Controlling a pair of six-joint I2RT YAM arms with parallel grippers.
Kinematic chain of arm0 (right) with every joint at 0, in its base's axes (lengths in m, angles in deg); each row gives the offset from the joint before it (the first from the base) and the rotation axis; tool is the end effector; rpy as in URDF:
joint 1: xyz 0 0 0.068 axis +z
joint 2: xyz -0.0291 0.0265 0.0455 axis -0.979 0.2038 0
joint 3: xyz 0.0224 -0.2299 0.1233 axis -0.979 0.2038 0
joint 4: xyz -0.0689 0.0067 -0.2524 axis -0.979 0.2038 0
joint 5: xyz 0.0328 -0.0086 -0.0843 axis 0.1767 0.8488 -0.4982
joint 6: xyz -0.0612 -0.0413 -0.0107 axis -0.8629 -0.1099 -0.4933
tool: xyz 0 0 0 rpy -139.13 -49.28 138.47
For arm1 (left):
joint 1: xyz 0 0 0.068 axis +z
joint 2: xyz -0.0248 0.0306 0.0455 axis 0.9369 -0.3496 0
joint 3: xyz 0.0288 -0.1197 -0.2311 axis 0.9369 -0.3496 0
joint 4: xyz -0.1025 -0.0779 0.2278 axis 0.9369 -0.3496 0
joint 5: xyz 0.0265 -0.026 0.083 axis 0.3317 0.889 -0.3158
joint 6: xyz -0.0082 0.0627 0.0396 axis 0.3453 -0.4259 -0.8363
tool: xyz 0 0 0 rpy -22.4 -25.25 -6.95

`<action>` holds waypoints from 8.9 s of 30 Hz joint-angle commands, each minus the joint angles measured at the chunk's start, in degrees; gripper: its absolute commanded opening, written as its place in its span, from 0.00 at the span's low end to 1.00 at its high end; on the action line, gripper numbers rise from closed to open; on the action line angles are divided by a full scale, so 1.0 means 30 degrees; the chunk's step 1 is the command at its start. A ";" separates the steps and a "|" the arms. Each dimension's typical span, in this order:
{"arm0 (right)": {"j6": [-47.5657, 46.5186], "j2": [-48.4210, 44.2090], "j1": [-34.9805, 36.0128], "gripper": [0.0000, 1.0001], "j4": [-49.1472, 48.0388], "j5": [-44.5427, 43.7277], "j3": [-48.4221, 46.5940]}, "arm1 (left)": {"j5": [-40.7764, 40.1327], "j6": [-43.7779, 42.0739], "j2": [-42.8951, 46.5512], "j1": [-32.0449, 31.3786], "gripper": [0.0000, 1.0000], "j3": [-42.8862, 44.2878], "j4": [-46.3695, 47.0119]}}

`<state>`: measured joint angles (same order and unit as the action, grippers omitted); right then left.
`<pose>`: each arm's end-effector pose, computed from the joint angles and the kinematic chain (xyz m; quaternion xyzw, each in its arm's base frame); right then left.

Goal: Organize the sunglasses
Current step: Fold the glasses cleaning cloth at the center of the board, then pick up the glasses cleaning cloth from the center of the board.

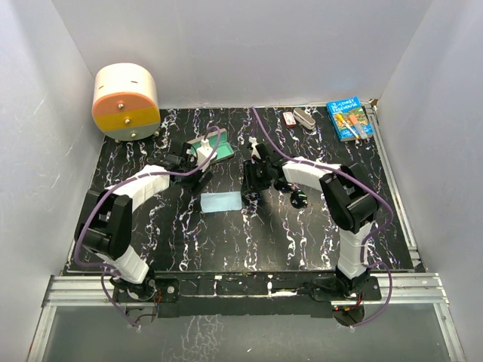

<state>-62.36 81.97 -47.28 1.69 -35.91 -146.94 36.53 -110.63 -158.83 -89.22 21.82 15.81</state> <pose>0.3409 0.2288 0.1244 -0.1213 0.9375 0.2710 0.1813 0.3310 -0.1281 0.1699 0.3745 0.8582 -0.0540 0.3469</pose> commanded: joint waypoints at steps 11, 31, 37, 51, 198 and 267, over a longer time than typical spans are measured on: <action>-0.0096 0.0899 0.0490 0.41 -0.0786 0.0476 -0.0908 | 0.1852 0.1279 -0.0920 0.0203 0.70 0.0380 -0.0527; 0.0279 0.1605 0.0840 0.40 -0.0510 -0.0441 -0.0954 | 0.2553 0.2185 -0.2869 0.0350 0.73 0.0971 -0.0216; 0.0445 0.1730 0.0838 0.38 -0.0517 -0.0546 -0.0918 | 0.2833 0.2138 -0.3584 0.0346 0.64 0.1490 -0.0825; 0.0614 0.1760 0.0829 0.38 -0.0547 -0.0413 -0.0859 | 0.3134 0.1750 -0.2488 0.0342 0.57 0.0432 -0.1347; 0.2677 0.2283 0.1075 0.08 -0.1396 -0.4196 -0.3445 | 0.1326 0.1572 -0.3760 -0.0573 0.00 0.4751 -0.3192; 0.3152 0.7561 -0.1268 0.08 -0.2678 -0.1871 -1.2594 | -0.3917 0.1698 -0.6214 -0.0544 0.00 0.8043 0.0802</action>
<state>-53.51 104.81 -50.67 -2.62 -42.20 -181.67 26.48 -105.15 -178.48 -90.71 43.88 17.80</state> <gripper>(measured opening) 0.081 0.007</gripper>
